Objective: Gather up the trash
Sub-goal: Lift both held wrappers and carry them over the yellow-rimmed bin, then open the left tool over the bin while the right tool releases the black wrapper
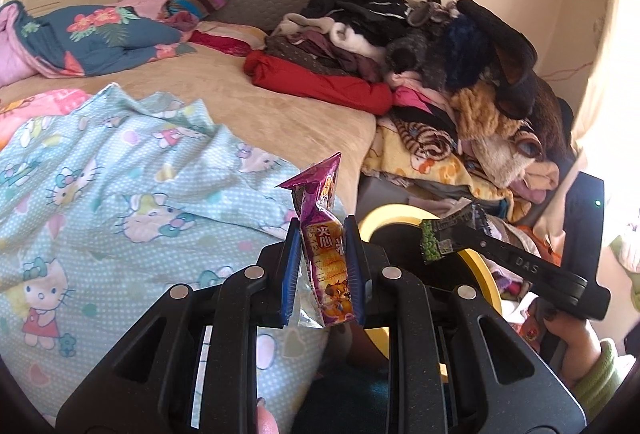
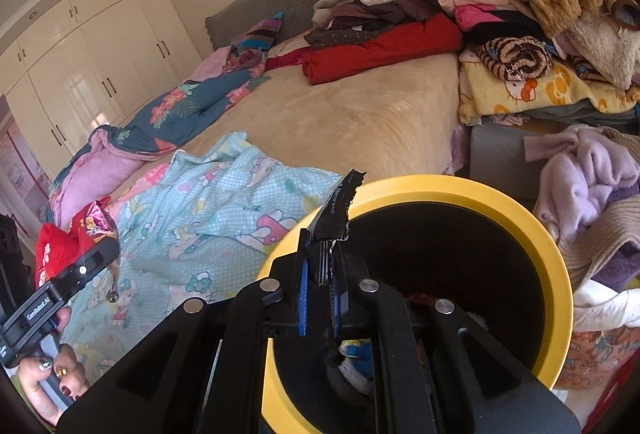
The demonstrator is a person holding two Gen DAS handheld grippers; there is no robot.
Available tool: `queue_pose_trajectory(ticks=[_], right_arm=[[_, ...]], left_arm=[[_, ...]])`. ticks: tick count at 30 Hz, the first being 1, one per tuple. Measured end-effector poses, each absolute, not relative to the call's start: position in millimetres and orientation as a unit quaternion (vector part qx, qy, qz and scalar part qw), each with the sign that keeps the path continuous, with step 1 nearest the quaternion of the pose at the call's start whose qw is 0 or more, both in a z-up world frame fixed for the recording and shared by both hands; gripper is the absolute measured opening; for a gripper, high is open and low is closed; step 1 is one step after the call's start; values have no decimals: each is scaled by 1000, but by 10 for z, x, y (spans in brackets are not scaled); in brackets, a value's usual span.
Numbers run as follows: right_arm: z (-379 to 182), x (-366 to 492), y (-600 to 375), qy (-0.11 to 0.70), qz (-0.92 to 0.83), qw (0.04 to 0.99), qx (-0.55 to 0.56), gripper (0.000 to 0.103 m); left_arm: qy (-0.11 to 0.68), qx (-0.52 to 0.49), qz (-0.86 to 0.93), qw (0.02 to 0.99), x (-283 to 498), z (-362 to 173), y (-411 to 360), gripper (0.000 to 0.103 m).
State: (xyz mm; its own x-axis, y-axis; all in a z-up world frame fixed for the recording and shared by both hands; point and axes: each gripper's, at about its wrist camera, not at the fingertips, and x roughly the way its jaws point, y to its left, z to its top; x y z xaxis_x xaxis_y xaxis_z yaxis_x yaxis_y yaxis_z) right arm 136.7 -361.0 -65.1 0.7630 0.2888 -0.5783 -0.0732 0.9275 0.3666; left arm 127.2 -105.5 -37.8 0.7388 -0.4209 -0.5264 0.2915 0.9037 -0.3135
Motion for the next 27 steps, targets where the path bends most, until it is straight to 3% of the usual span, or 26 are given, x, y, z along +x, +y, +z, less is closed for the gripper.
queue_pose_trajectory(ticks=[15, 27], right_arm=[[-850, 1335, -4028, 363, 73, 908, 194, 12], [-877, 1188, -4362, 362, 48, 906, 214, 30]], left_arm=[[328, -53, -250, 909, 1253, -511, -1680, 16], [380, -20, -298, 875, 1376, -839, -2223, 16]])
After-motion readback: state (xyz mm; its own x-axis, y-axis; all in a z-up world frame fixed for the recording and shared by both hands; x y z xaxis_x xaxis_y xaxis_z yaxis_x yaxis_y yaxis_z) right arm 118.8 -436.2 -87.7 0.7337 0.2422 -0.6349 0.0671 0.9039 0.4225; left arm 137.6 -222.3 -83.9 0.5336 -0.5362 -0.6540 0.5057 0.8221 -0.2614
